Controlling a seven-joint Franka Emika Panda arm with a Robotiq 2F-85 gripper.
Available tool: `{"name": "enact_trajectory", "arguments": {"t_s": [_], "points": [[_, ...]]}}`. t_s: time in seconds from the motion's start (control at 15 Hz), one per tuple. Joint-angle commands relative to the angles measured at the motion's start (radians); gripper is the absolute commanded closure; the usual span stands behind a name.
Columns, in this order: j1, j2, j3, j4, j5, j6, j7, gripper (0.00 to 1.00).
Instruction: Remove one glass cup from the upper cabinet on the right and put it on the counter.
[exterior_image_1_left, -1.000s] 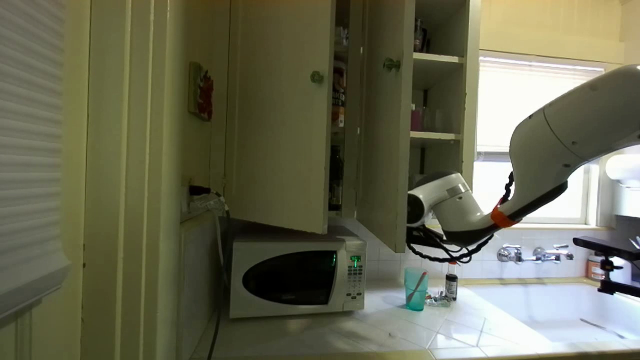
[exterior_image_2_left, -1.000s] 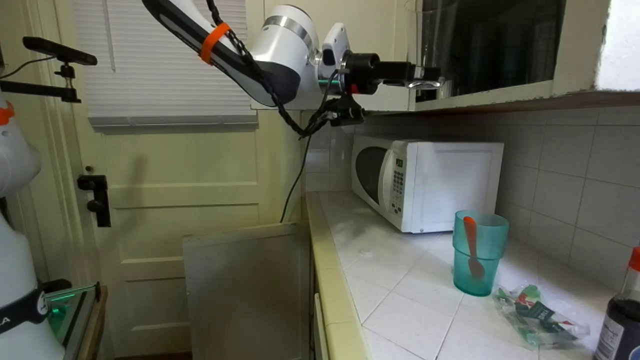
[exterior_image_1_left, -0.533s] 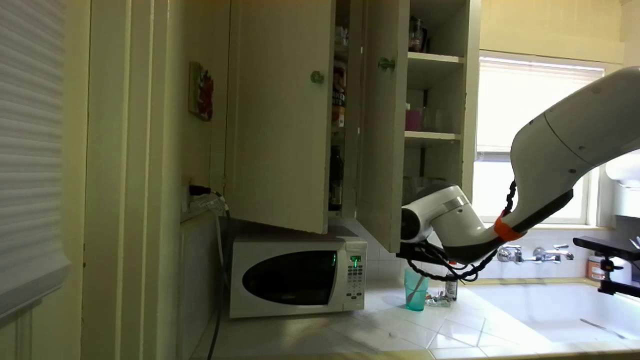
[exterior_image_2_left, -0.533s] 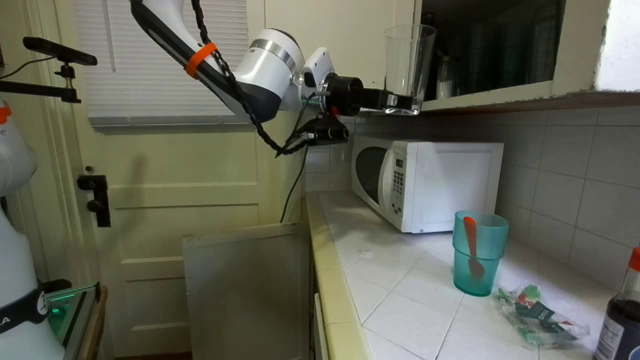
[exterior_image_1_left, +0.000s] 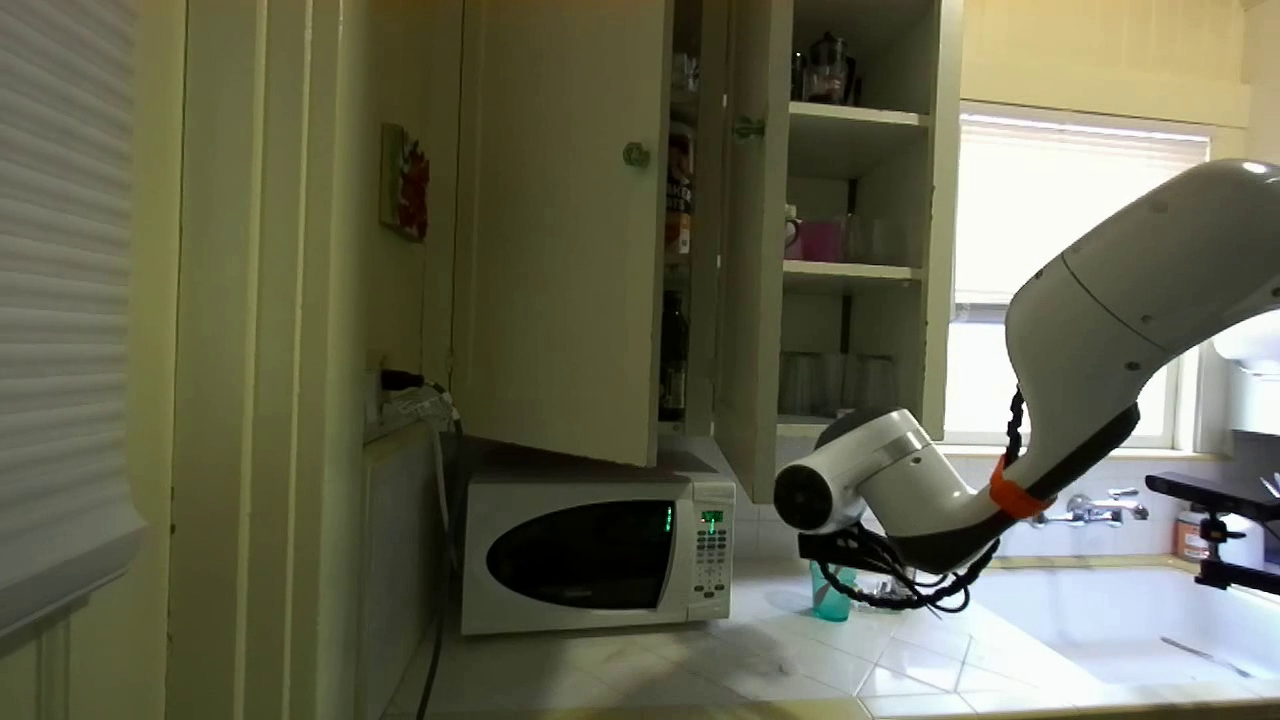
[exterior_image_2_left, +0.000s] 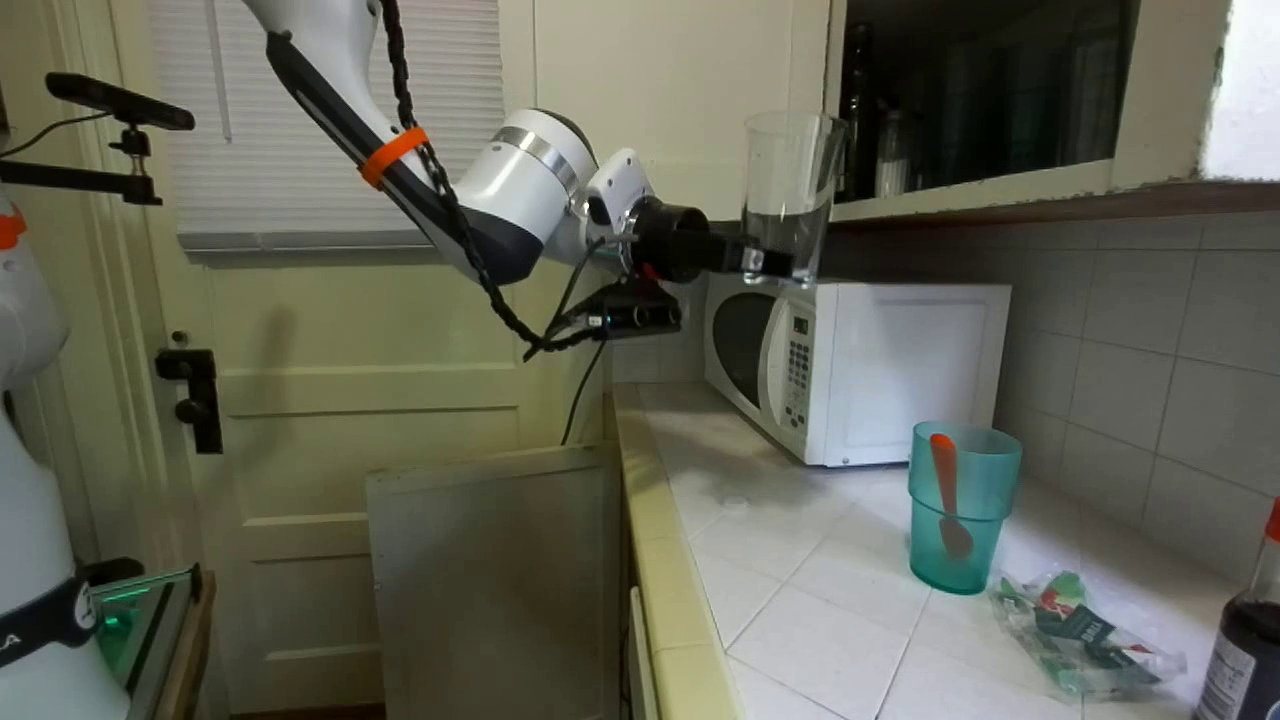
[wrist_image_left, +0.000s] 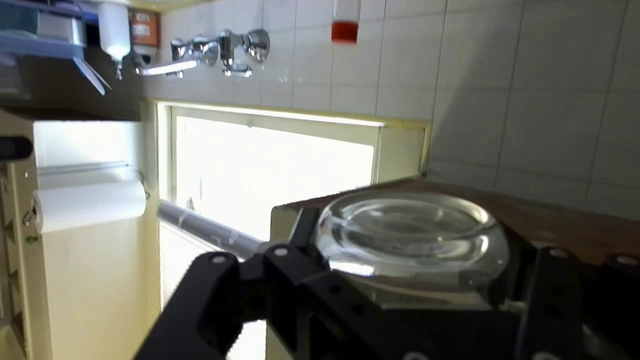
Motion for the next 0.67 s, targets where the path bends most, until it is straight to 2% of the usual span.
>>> {"name": "enact_trajectory", "arguments": {"t_s": [0.0, 0.13, 0.33, 0.4, 0.6], "points": [[-0.012, 0.016, -0.021, -0.01, -0.007, 0.037, 0.024, 0.24], [-0.036, 0.037, -0.043, -0.016, -0.021, 0.069, 0.049, 0.24], [-0.038, 0.038, -0.042, -0.014, -0.022, 0.07, 0.051, 0.24], [-0.037, 0.053, -0.041, -0.003, -0.014, 0.06, 0.053, 0.49], [-0.039, 0.12, -0.041, 0.021, 0.012, 0.051, 0.077, 0.49]]}}
